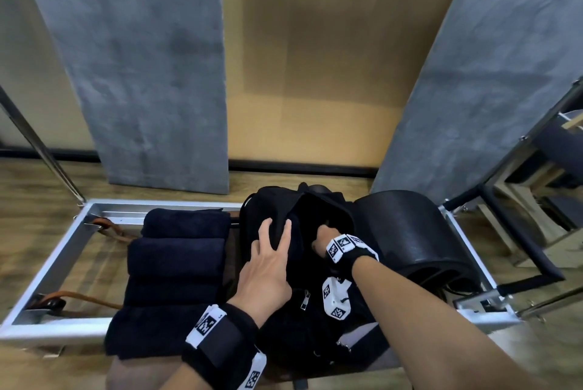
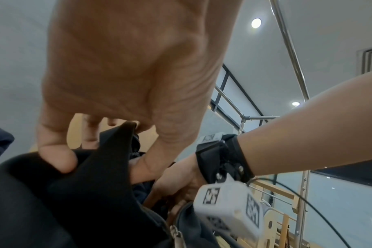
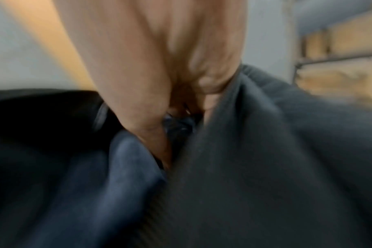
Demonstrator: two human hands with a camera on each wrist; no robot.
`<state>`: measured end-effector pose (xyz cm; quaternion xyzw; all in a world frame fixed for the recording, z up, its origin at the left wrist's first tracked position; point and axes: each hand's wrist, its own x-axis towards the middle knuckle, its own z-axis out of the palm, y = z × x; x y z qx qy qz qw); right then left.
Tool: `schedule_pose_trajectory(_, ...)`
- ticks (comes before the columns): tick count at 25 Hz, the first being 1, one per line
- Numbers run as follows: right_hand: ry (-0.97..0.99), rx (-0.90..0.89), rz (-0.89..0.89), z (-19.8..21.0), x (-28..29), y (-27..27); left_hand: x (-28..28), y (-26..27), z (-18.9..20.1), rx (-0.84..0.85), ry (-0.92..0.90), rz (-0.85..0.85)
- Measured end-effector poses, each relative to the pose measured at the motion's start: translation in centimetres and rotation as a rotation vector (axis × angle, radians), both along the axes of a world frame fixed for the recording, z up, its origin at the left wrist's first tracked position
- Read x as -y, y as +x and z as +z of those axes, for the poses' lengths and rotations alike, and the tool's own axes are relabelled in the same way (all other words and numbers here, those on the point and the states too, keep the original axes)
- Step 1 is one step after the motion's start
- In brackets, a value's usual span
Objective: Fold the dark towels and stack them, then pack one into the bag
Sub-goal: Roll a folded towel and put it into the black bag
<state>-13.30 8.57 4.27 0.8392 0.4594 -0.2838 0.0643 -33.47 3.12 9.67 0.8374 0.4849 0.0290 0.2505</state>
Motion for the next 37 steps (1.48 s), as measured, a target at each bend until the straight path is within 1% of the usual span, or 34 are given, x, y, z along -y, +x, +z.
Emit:
schedule_pose_trajectory(2, -0.069, 0.014, 0.017, 1.0, 0.3, -0.8, 0.3, 0.2, -0.1, 0.042, -0.019, -0.024)
schedule_pose_trajectory(4, -0.048, 0.070, 0.044, 3.7, 0.5, -0.9, 0.5, -0.1, -0.2, 0.090, -0.019, -0.039)
schedule_pose_trajectory(6, 0.092, 0.164, 0.082, 7.3, 0.3, -1.0, 0.9, -0.5, -0.1, 0.159, 0.038, -0.019)
schedule_pose_trajectory(7, 0.198, 0.187, 0.104, 9.2, 0.1, -1.7, 1.2, -1.0, -0.1, 0.217, 0.084, 0.025)
schedule_pose_trajectory(8, 0.329, 0.170, 0.115, 11.0, 0.0, -2.9, 1.4, -1.8, -0.1, 0.308, 0.126, 0.098)
schedule_pose_trajectory(9, 0.474, 0.096, 0.116, 12.5, -0.2, -4.5, 1.6, -2.7, -0.3, 0.432, 0.155, 0.193)
schedule_pose_trajectory(10, 0.608, -0.013, 0.124, 13.6, -0.4, -6.5, 1.7, -3.7, -0.7, 0.575, 0.173, 0.306)
schedule_pose_trajectory(11, 0.704, -0.143, 0.146, 14.2, -0.5, -8.6, 1.6, -4.9, -1.3, 0.713, 0.181, 0.426)
schedule_pose_trajectory(12, 0.738, -0.259, 0.182, 14.4, -0.6, -11.0, 1.4, -6.2, -2.0, 0.826, 0.173, 0.552)
schedule_pose_trajectory(13, 0.731, -0.324, 0.247, 14.0, -0.8, -13.3, 1.2, -7.6, -2.8, 0.900, 0.142, 0.675)
schedule_pose_trajectory(14, 0.696, -0.326, 0.330, 13.2, -1.0, -15.2, 0.8, -8.9, -3.6, 0.941, 0.081, 0.787)
schedule_pose_trajectory(16, 0.553, -0.244, 0.474, 10.6, -1.4, -18.9, 0.1, -11.8, -5.4, 0.996, -0.110, 0.994)
schedule_pose_trajectory(18, 0.389, -0.121, 0.591, 7.8, -1.7, -21.5, -0.3, -13.7, -6.9, 1.068, -0.303, 1.132)
schedule_pose_trajectory(20, 0.316, 0.118, 0.722, 5.6, -1.6, -23.1, -0.6, -14.7, -7.8, 1.154, -0.414, 1.172)
schedule_pose_trajectory(22, 0.329, 0.331, 0.813, 4.2, -1.5, -24.1, -1.0, -15.0, -8.0, 1.252, -0.489, 1.168)
schedule_pose_trajectory(23, 0.351, 0.382, 0.840, 3.8, -1.4, -24.3, -1.2, -15.0, -7.9, 1.301, -0.533, 1.163)
schedule_pose_trajectory(25, 0.381, 0.390, 0.866, 3.9, -1.6, -24.6, -1.6, -15.0, -7.4, 1.395, -0.624, 1.163)
schedule_pose_trajectory(28, 0.433, 0.297, 0.860, 5.2, -1.5, -24.7, -2.1, -15.1, -6.5, 1.465, -0.711, 1.146)
schedule_pose_trajectory(32, 0.509, 0.058, 0.800, 7.6, 0.2, -24.1, -2.5, -15.8, -4.3, 1.545, -0.736, 1.101)
schedule_pose_trajectory(34, 0.570, -0.129, 0.703, 9.2, 1.0, -22.5, -2.6, -15.6, -2.4, 1.618, -0.733, 1.042)
schedule_pose_trajectory(36, 0.638, -0.402, 0.526, 11.0, 1.7, -20.2, -2.5, -14.8, -0.4, 1.729, -0.753, 0.938)
schedule_pose_trajectory(37, 0.627, -0.546, 0.423, 12.0, 2.1, -19.0, -2.5, -14.1, 0.5, 1.783, -0.774, 0.871)
